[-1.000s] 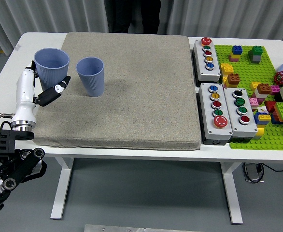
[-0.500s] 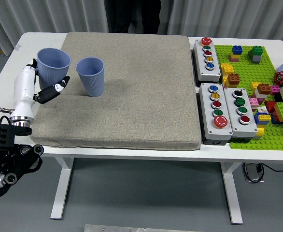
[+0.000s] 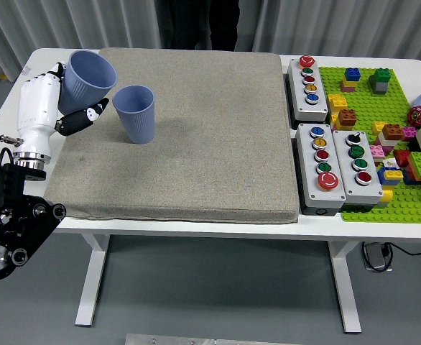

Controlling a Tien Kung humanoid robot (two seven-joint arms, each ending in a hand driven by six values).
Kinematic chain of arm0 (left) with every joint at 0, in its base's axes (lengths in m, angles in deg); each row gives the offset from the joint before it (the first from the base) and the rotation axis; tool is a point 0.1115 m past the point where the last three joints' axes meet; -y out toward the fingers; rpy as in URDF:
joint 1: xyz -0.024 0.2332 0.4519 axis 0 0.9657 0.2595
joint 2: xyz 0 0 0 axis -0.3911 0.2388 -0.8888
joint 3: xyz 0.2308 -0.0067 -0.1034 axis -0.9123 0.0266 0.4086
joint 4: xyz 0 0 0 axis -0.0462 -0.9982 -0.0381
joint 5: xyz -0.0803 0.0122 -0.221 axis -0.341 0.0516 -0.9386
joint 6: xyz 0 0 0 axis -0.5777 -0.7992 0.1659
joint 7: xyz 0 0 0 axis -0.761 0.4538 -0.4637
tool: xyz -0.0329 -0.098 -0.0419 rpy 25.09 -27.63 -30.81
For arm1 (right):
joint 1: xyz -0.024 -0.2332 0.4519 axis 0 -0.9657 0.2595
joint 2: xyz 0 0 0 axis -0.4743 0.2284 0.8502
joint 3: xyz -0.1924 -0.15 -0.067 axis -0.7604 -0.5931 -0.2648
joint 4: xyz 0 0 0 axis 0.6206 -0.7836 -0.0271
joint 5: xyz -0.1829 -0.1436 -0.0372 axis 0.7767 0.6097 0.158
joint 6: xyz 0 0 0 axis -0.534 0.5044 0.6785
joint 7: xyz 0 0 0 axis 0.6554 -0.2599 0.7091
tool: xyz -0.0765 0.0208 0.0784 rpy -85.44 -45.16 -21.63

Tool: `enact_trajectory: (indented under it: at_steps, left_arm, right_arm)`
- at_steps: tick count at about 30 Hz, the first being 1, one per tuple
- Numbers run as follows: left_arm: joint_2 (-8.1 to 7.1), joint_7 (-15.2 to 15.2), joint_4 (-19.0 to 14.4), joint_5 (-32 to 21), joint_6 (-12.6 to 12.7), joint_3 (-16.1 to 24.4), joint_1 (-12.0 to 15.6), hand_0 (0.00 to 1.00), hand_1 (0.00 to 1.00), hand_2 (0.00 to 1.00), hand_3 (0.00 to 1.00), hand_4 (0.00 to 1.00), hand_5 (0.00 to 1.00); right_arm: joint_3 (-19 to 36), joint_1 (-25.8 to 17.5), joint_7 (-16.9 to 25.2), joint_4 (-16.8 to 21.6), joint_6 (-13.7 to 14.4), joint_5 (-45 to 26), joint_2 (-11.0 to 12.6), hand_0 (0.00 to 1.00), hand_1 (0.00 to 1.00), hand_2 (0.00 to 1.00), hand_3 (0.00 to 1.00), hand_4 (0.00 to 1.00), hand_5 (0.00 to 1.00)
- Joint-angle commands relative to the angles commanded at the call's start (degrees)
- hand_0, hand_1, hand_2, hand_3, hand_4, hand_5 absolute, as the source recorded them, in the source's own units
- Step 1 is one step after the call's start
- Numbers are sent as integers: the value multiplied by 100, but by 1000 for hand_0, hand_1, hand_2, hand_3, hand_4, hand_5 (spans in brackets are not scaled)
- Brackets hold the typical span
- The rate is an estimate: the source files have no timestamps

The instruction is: Pick cup pour cup place

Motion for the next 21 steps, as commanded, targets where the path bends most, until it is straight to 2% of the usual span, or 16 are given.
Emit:
enact_trajectory:
  at_steps: [8,21]
  left_arm:
    - [-65,-170,100,399,-182,-54,-107,497,456,516,497,772,279]
    - [-237,-358,218,828,-296,-318,-394,496,452,512,493,773,280]
  right_arm:
    - [-10,9,4,-1,1,-12,5,676,616,569,575,2,222]
    - [-35,25,10,-2,10,-56,15,675,616,569,575,2,222]
